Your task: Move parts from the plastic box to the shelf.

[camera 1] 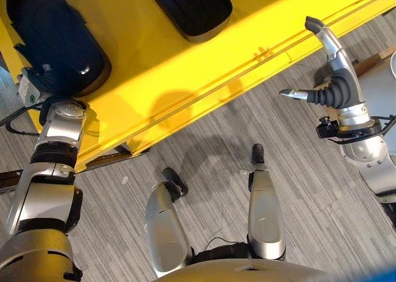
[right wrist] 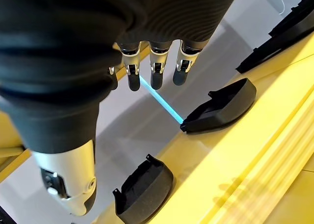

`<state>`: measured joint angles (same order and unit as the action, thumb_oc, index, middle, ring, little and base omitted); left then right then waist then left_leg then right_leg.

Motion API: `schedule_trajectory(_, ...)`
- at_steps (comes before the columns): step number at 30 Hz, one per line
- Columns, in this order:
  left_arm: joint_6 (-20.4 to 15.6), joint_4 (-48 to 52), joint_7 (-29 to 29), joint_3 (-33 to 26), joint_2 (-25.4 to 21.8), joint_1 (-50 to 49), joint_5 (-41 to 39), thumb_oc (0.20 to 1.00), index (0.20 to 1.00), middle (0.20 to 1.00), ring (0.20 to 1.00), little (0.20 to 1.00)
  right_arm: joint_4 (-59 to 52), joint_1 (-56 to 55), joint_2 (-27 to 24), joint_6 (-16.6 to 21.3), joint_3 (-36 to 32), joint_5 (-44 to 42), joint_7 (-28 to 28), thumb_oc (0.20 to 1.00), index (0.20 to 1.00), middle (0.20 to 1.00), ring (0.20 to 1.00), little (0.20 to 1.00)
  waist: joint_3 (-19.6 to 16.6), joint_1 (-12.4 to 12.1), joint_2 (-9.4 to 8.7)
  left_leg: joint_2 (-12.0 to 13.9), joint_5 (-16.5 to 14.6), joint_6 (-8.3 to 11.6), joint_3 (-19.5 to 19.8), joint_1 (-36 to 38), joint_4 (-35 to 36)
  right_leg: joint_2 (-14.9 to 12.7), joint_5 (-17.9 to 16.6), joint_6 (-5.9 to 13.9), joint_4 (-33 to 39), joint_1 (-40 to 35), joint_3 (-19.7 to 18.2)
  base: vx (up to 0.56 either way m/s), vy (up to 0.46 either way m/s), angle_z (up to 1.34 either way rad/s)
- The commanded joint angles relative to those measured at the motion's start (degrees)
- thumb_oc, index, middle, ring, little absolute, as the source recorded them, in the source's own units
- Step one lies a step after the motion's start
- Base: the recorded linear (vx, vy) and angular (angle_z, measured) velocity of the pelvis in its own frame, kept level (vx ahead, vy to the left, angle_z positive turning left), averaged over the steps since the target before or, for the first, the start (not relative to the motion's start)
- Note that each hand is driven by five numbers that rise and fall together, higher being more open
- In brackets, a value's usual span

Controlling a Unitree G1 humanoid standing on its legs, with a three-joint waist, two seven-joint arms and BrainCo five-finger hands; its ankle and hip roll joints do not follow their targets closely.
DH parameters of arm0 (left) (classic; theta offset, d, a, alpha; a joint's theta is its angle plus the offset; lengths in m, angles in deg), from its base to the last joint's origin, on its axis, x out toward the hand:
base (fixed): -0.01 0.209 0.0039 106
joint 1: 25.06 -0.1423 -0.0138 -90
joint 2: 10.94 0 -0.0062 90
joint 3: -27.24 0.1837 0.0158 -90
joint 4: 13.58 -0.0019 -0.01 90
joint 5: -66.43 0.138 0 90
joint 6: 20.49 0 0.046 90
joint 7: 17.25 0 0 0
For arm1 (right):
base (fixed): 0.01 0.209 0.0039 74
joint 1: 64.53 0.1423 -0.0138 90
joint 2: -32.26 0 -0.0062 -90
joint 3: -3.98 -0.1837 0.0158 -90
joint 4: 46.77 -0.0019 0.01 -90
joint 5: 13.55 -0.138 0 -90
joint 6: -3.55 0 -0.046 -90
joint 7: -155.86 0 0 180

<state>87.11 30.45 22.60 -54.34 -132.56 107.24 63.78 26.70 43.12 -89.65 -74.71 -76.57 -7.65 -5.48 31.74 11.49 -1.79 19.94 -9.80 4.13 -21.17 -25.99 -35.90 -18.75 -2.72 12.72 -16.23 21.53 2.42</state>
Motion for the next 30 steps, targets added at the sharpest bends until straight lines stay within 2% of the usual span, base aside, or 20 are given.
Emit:
schedule_trajectory(1, -0.33, 0.27, 0.19, -2.44, -5.59, -1.46, 3.69, 0.200, 0.200, 0.200, 0.200, 0.200, -2.01, -0.77, -0.96, 2.50, -5.04, -0.72, 1.05, 1.000, 1.000, 1.000, 1.000, 1.000, -1.96, -0.81, 0.03, -5.91, -1.36, -1.42, -0.25, 5.48, 5.13, 3.49, 6.62, -2.78, -8.88, 2.83, 1.46, 0.00, 0.000, 0.00)
schedule_trajectory(4, -1.00, 1.28, -0.37, -3.15, -5.04, -3.48, 4.33, 0.200, 0.200, 0.200, 0.200, 0.200, -2.08, -0.84, -0.86, 2.06, -4.86, -0.14, 1.42, 1.000, 1.000, 1.000, 1.000, 1.000, -1.96, -1.15, 0.35, -6.21, -1.22, -1.53, -0.06, 5.55, 5.45, 3.27, 6.62, -2.80, -9.07, 2.93, 1.62, -0.05, 0.007, 0.02)
schedule_trajectory(5, -1.21, 2.04, -0.93, -3.01, -4.88, -3.98, 5.23, 0.200, 0.200, 0.200, 0.200, 0.200, -1.97, -0.99, -0.96, 2.09, -5.05, -0.21, 1.36, 1.000, 1.000, 1.000, 1.000, 1.000, -1.95, -1.24, 0.23, -6.21, 0.51, -2.16, -0.75, 4.85, 6.11, 3.30, 5.17, -3.38, -8.60, 3.69, 1.99, -0.03, 0.011, 0.01)
schedule_trajectory(7, -1.14, 2.54, -0.92, -3.02, -4.70, -4.26, 5.50, 0.200, 0.200, 0.200, 0.200, 0.200, -1.83, -1.27, -1.05, 2.30, -5.29, -0.31, 1.35, 1.000, 1.000, 1.000, 1.000, 1.000, -1.96, -1.40, 0.37, -6.43, -0.92, -1.53, 0.13, 5.40, 5.84, 3.28, 6.45, -2.80, -9.06, 3.12, 1.79, 0.02, 0.014, 0.04)
schedule_trajectory(15, -1.13, 2.28, -1.20, -2.57, -4.36, -3.53, 5.97, 0.200, 0.200, 0.200, 0.200, 0.200, -1.10, -0.74, -1.20, 1.92, -4.75, 0.41, 2.12, 1.000, 1.000, 1.000, 1.000, 1.000, -1.97, -1.41, 0.37, -6.57, -0.58, -1.51, 0.31, 5.23, 6.20, 3.39, 6.28, -2.88, -9.22, 3.46, 1.78, -0.01, 0.002, 0.02)
schedule_trajectory(16, -1.14, 2.31, -0.80, -2.49, -4.36, -3.37, 6.18, 0.661, 0.661, 0.661, 0.661, 0.661, -1.04, -0.74, -1.33, 1.85, -4.81, 0.26, 2.08, 1.000, 1.000, 1.000, 1.000, 1.000, -1.97, -1.43, 0.32, -6.56, -0.59, -1.51, 0.37, 5.18, 6.17, 3.43, 6.28, -2.88, -9.25, 3.48, 1.80, 0.00, 0.000, 0.00)
schedule_trajectory(17, -1.79, 2.26, -0.73, -2.36, -4.49, -3.33, 6.54, 1.000, 1.000, 1.000, 1.000, 1.000, -1.04, -0.57, -1.53, 1.61, -4.67, 0.38, 2.14, 1.000, 1.000, 1.000, 1.000, 1.000, -1.97, -1.41, 0.31, -6.50, -0.58, -1.48, 0.36, 5.13, 6.09, 3.48, 6.33, -2.89, -9.34, 3.56, 1.76, 0.00, 0.000, 0.00)
schedule_trajectory(20, -2.90, 2.19, 0.30, -2.49, -5.14, -3.48, 4.73, 1.000, 1.000, 1.000, 1.000, 1.000, -0.89, -0.48, -1.96, 1.39, -4.56, 0.19, 2.04, 1.000, 1.000, 1.000, 1.000, 1.000, -1.98, -1.14, 0.57, -6.51, -0.59, -1.47, 0.17, 5.36, 6.12, 3.54, 6.53, -2.99, -9.52, 3.59, 1.52, 0.02, 0.027, -0.01)
schedule_trajectory(22, -3.10, 2.07, 3.15, -2.79, -5.78, -2.40, 5.76, 1.000, 1.000, 1.000, 1.000, 1.000, -0.47, -0.37, -2.16, 1.71, -4.65, -0.28, 1.39, 1.000, 1.000, 1.000, 1.000, 1.000, -1.98, -0.85, 0.55, -6.46, -0.54, -1.42, 0.03, 5.44, 6.20, 3.59, 6.73, -3.09, -9.74, 3.74, 1.42, 0.03, 0.026, -0.03)
schedule_trajectory(28, -1.78, 4.05, 7.25, -2.18, -6.28, -1.64, 8.47, 1.000, 1.000, 1.000, 1.000, 1.000, -0.79, -1.49, -2.14, 1.84, -4.99, -0.76, 1.42, 1.000, 1.000, 1.000, 1.000, 1.000, -1.99, -0.75, 0.49, -6.51, -0.29, -1.37, -0.04, 5.78, 6.64, 3.60, 6.76, -3.06, -9.56, 3.49, 1.58, 0.00, 0.000, 0.00)
schedule_trajectory(30, -1.29, 4.96, 9.32, -2.30, -6.03, -2.40, 10.50, 1.000, 1.000, 1.000, 1.000, 1.000, -0.75, -1.84, -1.76, 0.80, -5.00, -1.80, 1.54, 1.000, 1.000, 1.000, 1.000, 1.000, -1.99, -0.84, 0.54, -6.60, -0.15, -1.36, -0.04, 6.13, 6.98, 3.59, 6.75, -3.07, -9.43, 3.19, 1.67, 0.00, 0.000, 0.00)
